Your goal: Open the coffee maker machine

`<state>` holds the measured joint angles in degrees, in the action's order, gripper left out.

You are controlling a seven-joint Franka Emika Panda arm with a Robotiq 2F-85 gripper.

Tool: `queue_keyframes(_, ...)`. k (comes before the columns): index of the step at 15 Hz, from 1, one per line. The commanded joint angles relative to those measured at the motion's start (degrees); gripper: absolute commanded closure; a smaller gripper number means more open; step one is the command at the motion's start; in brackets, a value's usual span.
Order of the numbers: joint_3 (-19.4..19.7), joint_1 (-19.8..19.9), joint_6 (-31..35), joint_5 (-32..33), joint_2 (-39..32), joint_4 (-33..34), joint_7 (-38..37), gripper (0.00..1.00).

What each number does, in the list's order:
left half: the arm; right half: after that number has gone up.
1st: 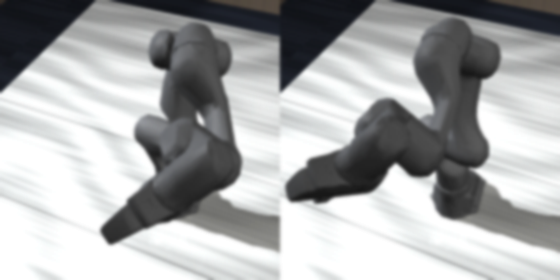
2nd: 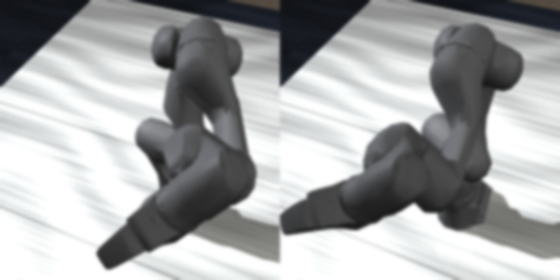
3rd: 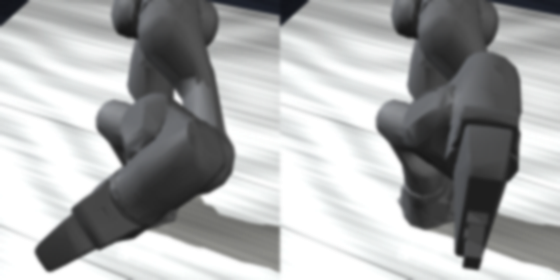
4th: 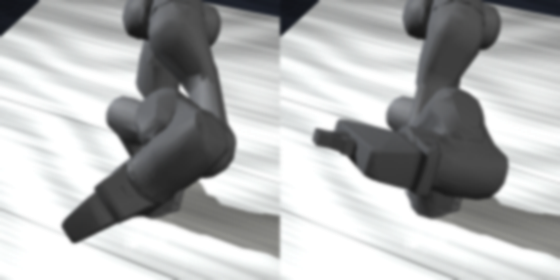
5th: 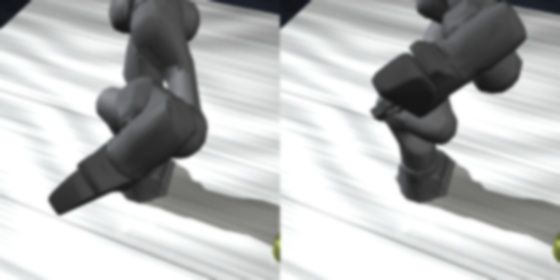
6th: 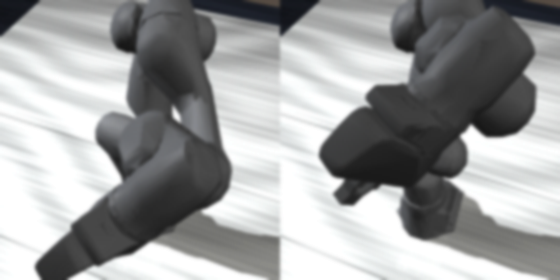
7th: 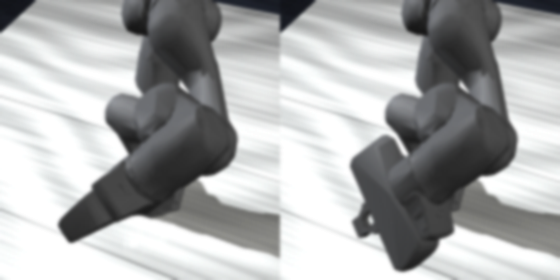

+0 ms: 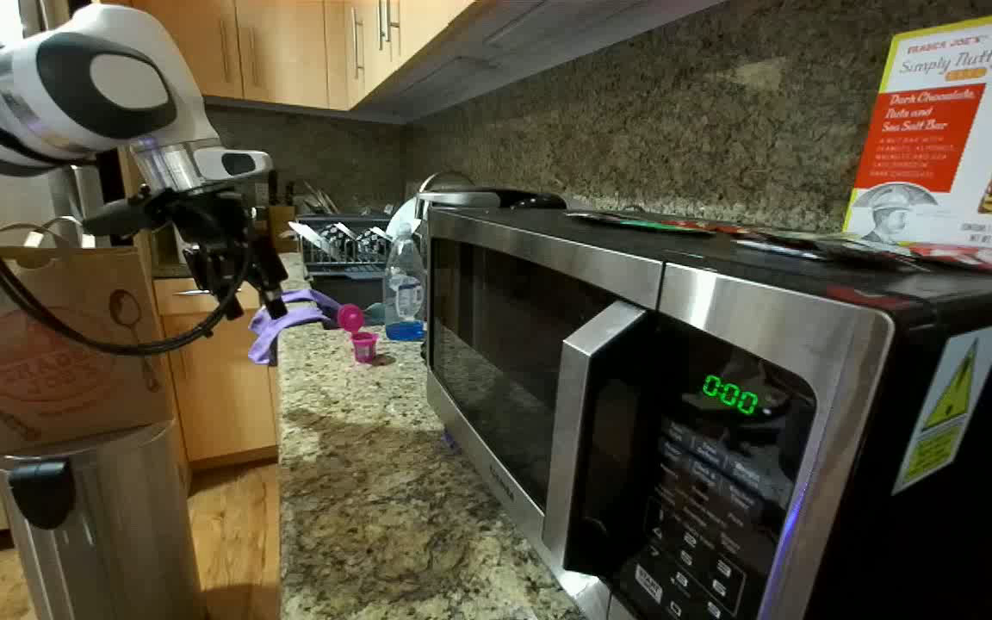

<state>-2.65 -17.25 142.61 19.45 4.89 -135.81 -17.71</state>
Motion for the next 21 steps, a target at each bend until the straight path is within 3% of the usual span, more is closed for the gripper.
queue_keyframes(1,-3.27,3.29,0.0,-0.53,0.04,0.02,0.42,0.0)
queue_keyframes(14,-3.27,3.29,0.0,-0.53,0.04,0.02,0.42,0.0)
queue_keyframes(19,-6.41,5.26,-5.5,11.8,-3.88,11.45,3.16,0.0)
queue_keyframes(21,-7.33,5.22,-10.04,18.55,-4.54,16.37,0.82,0.0)
